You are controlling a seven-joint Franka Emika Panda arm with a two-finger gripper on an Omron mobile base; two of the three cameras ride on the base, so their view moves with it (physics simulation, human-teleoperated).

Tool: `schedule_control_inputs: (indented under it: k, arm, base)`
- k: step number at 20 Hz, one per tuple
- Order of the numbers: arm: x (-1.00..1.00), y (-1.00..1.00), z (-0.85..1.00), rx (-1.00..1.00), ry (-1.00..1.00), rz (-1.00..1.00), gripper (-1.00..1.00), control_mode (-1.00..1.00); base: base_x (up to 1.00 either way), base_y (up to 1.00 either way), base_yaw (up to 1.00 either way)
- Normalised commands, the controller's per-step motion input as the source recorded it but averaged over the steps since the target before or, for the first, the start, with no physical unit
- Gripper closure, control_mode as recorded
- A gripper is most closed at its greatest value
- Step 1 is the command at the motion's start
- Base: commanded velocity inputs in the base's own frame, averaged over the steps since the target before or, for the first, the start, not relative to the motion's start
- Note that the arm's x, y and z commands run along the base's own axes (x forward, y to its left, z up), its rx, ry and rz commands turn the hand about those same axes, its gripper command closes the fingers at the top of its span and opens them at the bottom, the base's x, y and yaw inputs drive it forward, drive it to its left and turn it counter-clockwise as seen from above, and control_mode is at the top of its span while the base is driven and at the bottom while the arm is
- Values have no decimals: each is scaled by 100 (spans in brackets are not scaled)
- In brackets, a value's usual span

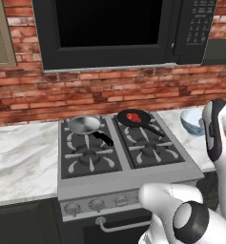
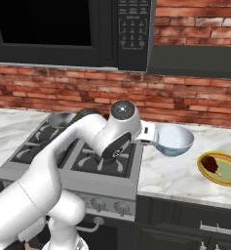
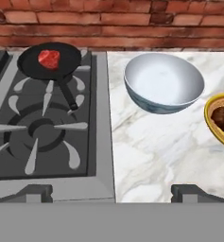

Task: Place one of the steaks on the plate and the other in the bowl. Then place the bowl in the fridge.

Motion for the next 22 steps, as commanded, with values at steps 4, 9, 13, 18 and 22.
schedule_control_inputs:
  k: [4, 9, 13, 18, 22]
  arm:
    - [0, 83, 11, -6, 0, 0, -100, -100]
    - [1, 74, 0, 0, 2, 0, -100, -100]
    - [8, 52, 0, 1, 1, 0, -100, -100]
    - [18, 26, 1, 7, 3, 3, -100, -100]
    - [28, 33, 0, 3, 2, 4, -100, -100]
  base:
    - [0, 0, 0]
    - [0, 0, 0]
    - [0, 0, 0]
    - [0, 0, 0]
    - [0, 0, 0]
